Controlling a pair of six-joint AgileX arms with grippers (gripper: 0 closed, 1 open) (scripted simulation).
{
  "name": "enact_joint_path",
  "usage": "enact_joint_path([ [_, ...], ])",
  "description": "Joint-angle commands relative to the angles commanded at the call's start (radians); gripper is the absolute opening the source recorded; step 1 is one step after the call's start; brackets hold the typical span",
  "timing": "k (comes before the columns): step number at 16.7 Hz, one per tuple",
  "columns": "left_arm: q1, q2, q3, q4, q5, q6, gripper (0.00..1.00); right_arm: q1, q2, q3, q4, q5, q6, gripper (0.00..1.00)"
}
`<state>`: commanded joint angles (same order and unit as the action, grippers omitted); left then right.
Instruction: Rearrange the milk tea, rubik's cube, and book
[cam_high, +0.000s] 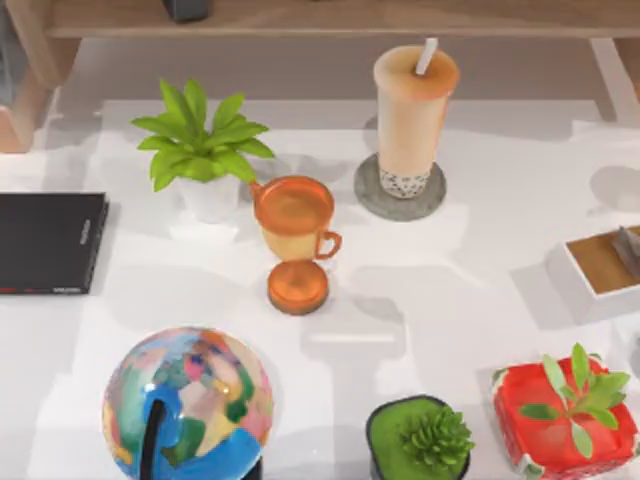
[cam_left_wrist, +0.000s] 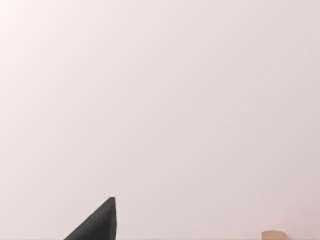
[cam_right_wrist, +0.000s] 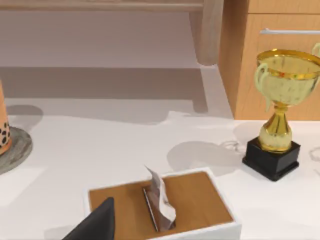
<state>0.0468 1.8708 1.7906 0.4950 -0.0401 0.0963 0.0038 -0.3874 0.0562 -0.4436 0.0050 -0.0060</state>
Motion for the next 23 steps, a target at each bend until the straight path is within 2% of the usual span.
enact_joint_path([
  [4, 0.189, -0.024, -0.213, 0.086, 0.193, -0.026, 1.00, 0.000, 0.000, 0.000, 0.000, 0.000, 0.000, 1.00],
  [7, 0.239, 0.027, -0.366, 0.116, 0.303, -0.060, 1.00, 0.000, 0.000, 0.000, 0.000, 0.000, 0.000, 1.00],
  [9, 0.245, 0.064, -0.436, 0.124, 0.350, -0.081, 1.00, 0.000, 0.000, 0.000, 0.000, 0.000, 0.000, 1.00],
  [16, 0.242, 0.085, -0.462, 0.124, 0.369, -0.092, 1.00, 0.000, 0.000, 0.000, 0.000, 0.000, 0.000, 1.00],
  [23, 0.226, 0.180, -0.323, 0.081, 0.353, -0.094, 1.00, 0.000, 0.000, 0.000, 0.000, 0.000, 0.000, 1.00],
])
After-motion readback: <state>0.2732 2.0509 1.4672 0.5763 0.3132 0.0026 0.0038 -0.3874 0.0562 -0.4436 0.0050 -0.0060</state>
